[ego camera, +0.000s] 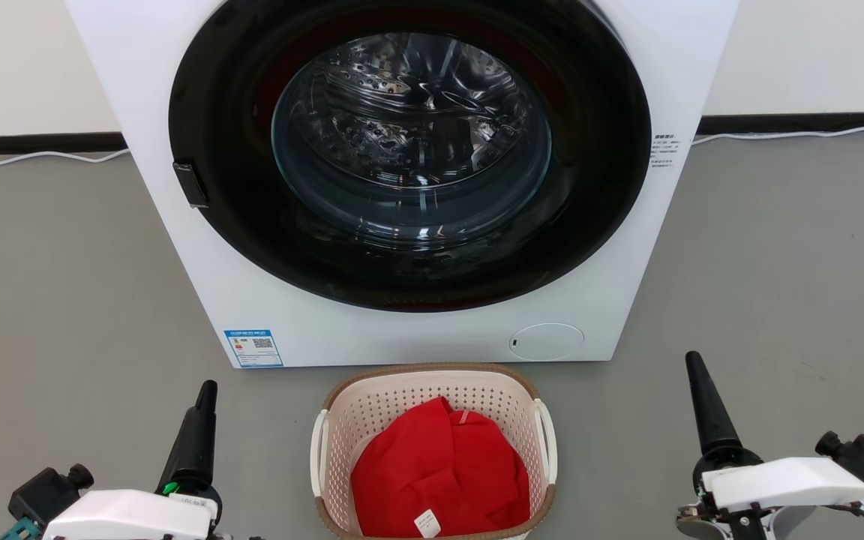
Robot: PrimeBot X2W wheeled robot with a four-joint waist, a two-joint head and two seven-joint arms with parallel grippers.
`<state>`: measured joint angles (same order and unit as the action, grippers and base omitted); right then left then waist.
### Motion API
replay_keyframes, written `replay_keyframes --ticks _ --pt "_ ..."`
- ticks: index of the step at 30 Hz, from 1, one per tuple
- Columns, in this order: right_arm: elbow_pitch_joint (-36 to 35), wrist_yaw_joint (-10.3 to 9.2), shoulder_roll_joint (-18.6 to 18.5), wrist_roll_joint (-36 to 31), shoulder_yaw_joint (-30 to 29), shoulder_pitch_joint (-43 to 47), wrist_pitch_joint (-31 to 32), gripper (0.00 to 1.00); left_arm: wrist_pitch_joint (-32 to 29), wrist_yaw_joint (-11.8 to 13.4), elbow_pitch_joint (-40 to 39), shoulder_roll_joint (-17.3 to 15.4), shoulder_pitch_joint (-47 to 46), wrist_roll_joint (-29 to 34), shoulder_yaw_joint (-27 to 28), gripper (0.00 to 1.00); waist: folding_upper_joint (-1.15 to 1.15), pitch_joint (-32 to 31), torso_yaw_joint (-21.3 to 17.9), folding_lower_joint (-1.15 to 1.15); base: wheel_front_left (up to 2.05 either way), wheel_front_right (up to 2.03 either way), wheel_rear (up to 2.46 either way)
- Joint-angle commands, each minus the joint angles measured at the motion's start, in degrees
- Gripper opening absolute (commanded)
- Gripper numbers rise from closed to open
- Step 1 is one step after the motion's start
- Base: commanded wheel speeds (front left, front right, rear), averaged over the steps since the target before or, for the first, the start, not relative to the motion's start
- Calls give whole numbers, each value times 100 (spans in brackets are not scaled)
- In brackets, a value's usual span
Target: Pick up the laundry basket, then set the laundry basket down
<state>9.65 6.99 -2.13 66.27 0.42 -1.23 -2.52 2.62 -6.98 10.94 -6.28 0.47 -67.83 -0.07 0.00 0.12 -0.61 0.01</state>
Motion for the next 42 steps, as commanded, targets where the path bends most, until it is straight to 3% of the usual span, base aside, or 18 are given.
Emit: replay_keyframes --ticks 1,12,42 --pt "-222 24 -50 -270 110 -201 -85 100 66 -25 -210 -112 -202 257 77 100 0 0 -3 -1 0 0 0" --pt "-298 28 -54 -1396 210 -190 -268 100 250 -29 -246 -135 -193 1329 68 100 0 -12 -25 -1 0 0 0" --pt "-577 39 -65 -3284 449 -176 -769 100 755 -40 -469 -316 -172 3090 -63 100 0 -20 -87 0 0 0 0"
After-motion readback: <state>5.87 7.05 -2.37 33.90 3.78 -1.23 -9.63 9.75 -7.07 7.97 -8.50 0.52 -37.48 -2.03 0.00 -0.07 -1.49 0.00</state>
